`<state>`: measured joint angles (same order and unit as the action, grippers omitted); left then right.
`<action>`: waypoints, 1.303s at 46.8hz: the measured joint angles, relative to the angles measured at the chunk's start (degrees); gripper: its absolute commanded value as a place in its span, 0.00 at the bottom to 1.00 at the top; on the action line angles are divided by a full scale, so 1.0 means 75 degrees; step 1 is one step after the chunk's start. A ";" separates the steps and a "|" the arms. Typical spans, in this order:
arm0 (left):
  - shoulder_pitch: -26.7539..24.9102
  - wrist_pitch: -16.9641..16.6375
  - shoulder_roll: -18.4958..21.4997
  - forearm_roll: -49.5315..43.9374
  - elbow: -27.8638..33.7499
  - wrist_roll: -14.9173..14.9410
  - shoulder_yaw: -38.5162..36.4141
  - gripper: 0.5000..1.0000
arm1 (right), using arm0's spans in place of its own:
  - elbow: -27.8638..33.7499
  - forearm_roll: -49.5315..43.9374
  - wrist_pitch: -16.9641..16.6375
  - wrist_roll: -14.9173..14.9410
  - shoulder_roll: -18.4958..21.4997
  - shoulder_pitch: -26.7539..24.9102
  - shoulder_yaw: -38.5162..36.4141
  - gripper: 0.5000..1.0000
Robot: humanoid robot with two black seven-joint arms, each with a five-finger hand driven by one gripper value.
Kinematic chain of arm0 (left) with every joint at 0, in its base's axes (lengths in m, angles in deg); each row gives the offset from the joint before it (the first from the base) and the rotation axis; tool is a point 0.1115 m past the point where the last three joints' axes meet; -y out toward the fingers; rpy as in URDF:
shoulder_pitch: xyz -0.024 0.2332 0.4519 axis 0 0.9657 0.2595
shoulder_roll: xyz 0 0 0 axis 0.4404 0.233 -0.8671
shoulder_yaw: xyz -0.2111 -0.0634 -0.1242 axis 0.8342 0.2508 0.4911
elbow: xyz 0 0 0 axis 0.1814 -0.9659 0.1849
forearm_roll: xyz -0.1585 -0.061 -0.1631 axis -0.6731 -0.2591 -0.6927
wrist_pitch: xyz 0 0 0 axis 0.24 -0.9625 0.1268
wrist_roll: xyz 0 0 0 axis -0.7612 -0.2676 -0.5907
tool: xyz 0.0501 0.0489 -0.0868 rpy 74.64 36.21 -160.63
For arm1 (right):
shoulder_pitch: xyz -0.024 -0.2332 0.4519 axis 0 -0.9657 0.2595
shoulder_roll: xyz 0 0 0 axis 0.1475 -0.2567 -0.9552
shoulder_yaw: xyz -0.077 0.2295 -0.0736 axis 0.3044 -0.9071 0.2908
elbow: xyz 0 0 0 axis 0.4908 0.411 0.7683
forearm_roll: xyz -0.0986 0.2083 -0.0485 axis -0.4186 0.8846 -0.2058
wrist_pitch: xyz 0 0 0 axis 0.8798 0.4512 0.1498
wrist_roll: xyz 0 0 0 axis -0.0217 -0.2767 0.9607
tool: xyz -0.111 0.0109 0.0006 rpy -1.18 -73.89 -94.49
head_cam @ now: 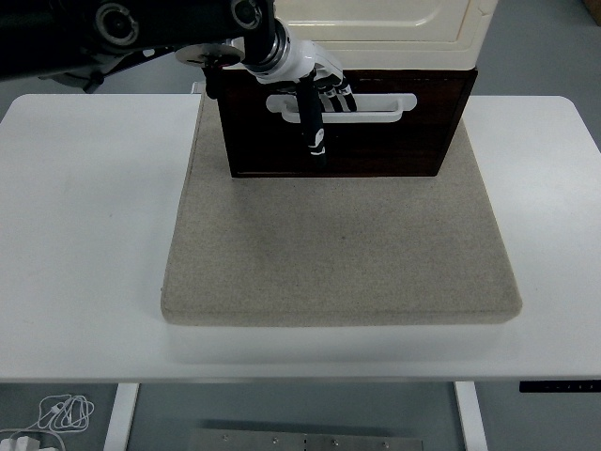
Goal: Open the drawer under the combination cabinet
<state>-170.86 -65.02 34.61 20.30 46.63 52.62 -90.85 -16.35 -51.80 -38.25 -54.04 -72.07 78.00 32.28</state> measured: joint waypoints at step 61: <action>-0.0158 0.0923 0.0032 -0.0012 0.0155 -0.0013 0.0203 1.00 | 0.0000 0.0000 0.0000 0.0000 0.0000 0.0000 0.0000 0.85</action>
<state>-172.05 -58.09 34.85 20.21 47.79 52.52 -89.33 -16.35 -51.80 -38.25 -54.04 -72.07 78.00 32.28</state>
